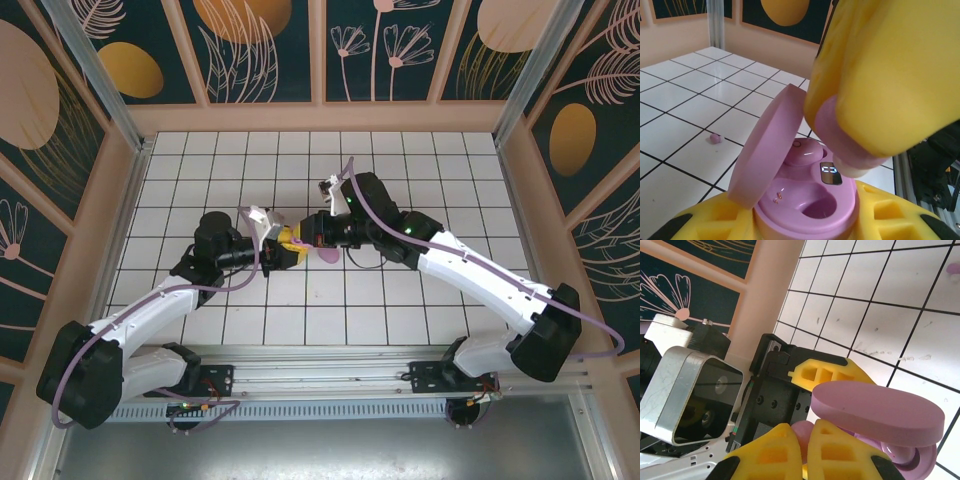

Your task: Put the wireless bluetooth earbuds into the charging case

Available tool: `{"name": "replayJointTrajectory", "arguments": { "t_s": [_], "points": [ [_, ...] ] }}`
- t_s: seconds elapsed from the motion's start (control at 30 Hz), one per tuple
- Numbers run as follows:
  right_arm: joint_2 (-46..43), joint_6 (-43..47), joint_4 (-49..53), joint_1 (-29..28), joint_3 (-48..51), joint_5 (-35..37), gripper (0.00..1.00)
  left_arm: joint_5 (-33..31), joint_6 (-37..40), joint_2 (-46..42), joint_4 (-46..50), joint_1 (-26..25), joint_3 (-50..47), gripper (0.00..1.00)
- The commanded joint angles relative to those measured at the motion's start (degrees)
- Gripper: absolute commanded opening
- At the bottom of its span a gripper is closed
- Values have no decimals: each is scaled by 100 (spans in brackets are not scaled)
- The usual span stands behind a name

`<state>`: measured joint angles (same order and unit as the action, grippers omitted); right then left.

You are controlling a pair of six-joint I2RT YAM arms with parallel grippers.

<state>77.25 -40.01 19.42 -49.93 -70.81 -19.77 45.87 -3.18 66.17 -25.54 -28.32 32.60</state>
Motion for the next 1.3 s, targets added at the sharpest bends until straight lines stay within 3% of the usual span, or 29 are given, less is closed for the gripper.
{"name": "replayJointTrajectory", "arguments": {
  "t_s": [0.0,0.27,0.77,1.0,1.27],
  "points": [
    [6,-17,99,-120,74,268,5,146,-125,-163,-855,-49,89,0],
    [53,215,300,-245,-56,978,5,160,-379,-201,-1283,-51,1,0],
    [9,-60,-69,-363,-5,917,8,91,-383,-342,-1392,-48,-90,0],
    [-17,-50,226,-448,-61,1165,20,66,-315,-379,-1333,-51,-87,0],
    [-21,-45,368,-496,-86,1261,18,7,-206,-460,-1186,-51,-96,0]
  ]
}}
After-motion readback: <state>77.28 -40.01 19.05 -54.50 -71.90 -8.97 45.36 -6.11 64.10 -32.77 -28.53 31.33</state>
